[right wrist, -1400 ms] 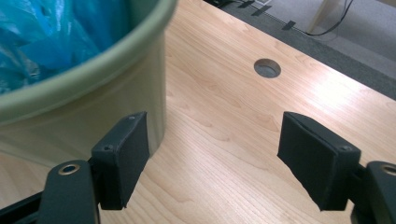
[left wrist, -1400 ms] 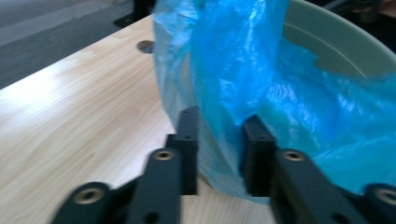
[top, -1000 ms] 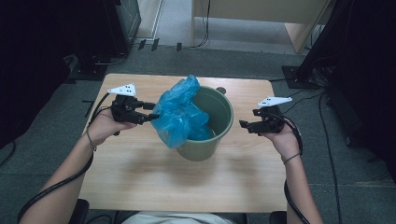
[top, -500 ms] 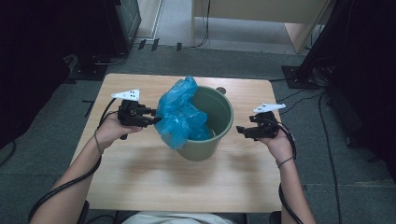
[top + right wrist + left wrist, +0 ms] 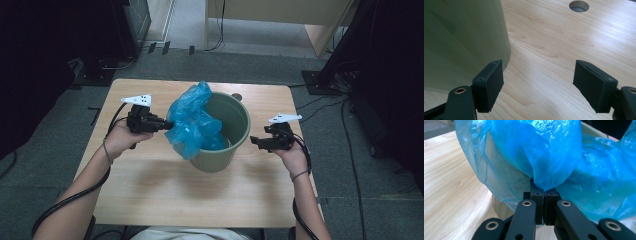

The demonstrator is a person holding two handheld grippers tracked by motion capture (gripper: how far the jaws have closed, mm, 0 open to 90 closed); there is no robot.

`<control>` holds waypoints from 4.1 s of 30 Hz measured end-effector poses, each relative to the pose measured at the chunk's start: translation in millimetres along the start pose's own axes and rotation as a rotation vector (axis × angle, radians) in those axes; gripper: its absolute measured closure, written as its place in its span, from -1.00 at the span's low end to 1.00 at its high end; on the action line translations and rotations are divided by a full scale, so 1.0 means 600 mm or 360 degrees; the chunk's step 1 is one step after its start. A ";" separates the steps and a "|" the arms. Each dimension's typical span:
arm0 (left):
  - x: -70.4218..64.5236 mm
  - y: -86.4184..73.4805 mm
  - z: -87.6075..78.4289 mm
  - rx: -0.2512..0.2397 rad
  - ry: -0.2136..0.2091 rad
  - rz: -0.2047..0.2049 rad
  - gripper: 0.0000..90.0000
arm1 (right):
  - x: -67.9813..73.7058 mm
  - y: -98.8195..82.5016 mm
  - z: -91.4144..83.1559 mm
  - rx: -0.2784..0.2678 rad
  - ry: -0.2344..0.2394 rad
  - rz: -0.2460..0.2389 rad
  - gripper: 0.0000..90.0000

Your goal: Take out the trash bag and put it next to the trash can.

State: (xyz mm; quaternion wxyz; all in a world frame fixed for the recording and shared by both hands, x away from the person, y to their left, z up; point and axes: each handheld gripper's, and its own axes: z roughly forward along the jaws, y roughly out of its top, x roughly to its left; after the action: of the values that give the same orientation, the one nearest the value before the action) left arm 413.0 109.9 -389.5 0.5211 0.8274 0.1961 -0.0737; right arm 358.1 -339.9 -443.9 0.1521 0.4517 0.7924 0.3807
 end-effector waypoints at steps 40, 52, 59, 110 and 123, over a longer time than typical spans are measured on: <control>-0.010 0.004 -0.025 0.0034 0.0016 0.0074 0.00 | 0.000 -0.034 0.032 0.0112 0.0022 0.0041 -0.49; -0.006 -0.006 0.017 0.0030 -0.0091 0.0230 0.05 | 0.000 -0.038 0.036 0.0131 0.0023 0.0027 -0.49; -0.009 -0.004 0.022 0.0026 -0.0131 0.0193 0.60 | 0.000 -0.040 0.037 0.0137 0.0021 0.0031 -0.49; -0.027 0.080 -0.169 -0.0110 0.0202 -0.0007 1.00 | 0.000 -0.046 0.040 0.0150 0.0019 0.0044 -0.49; -0.019 0.057 -0.225 -0.0111 0.0304 -0.0057 1.00 | 0.002 -0.047 0.042 0.0163 0.0018 0.0050 -0.49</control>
State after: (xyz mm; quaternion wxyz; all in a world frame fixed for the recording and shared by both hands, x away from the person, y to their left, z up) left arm 405.0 214.4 -296.7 0.5271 0.8084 0.2621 0.0029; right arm 355.6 -335.7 -481.5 0.1181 0.4692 0.8045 0.3445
